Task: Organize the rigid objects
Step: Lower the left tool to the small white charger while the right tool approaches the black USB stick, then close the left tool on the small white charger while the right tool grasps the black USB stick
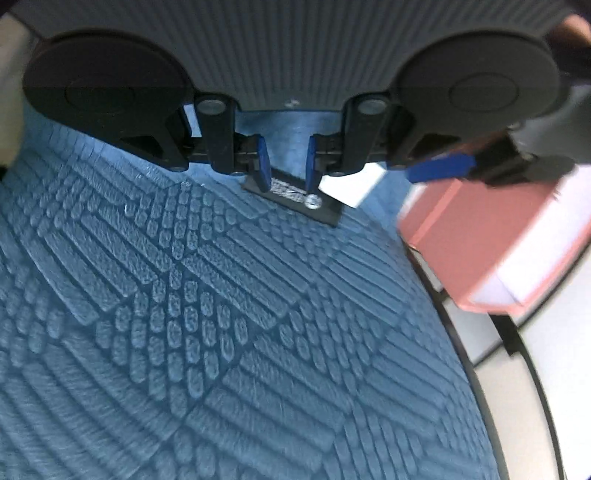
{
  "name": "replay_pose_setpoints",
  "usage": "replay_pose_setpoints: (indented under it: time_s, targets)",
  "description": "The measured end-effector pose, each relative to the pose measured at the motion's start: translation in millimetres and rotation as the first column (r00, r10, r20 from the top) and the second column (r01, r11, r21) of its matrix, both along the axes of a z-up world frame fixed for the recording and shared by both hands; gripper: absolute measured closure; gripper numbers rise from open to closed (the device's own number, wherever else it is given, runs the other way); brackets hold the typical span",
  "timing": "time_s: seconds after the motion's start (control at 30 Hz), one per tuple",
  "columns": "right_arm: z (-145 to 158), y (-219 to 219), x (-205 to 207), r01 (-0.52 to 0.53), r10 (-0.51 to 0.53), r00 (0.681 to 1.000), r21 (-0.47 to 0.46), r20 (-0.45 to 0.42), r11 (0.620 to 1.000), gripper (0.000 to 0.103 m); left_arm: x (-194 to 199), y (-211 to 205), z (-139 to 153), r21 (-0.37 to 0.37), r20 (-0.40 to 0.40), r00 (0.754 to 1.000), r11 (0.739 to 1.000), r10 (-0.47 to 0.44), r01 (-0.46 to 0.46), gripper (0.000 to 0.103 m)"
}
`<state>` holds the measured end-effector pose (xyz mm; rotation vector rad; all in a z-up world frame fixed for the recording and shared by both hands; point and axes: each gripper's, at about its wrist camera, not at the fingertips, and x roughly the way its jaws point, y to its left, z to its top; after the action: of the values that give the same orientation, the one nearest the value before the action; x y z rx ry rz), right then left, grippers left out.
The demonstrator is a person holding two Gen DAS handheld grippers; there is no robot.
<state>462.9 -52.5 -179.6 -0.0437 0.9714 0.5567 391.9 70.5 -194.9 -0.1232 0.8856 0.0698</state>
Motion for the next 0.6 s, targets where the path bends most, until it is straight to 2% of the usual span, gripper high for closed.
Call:
replay_pose_setpoints:
  time_s: [0.1,0.27,0.4,0.53,0.6]
  targets:
    - [-5,2,10,-0.008,0.009,1.000,-0.002,0.006,1.000,0.065,5,1,-6,0.013,-0.006,1.000,1.000,0.007,-0.007,0.032]
    - [-14,8,26,-0.031,0.031,1.000,-0.020,0.000,0.999,0.061,10,6,-16,-0.025,-0.018,1.000,1.000,0.012,-0.012,0.032]
    - [-29,14,39,-0.054,0.053,0.998,-0.031,-0.045,0.998,0.049,13,9,-21,-0.056,-0.015,1.000,0.998,0.011,-0.011,0.041]
    - [-35,18,38,-0.079,0.076,0.995,-0.034,-0.064,0.996,0.047,16,10,-25,-0.050,-0.016,1.000,0.999,0.010,-0.011,0.053]
    - [-35,16,36,-0.079,0.078,0.992,-0.011,-0.096,0.997,0.046,18,9,-27,-0.048,-0.014,1.000,0.999,0.004,-0.005,0.054]
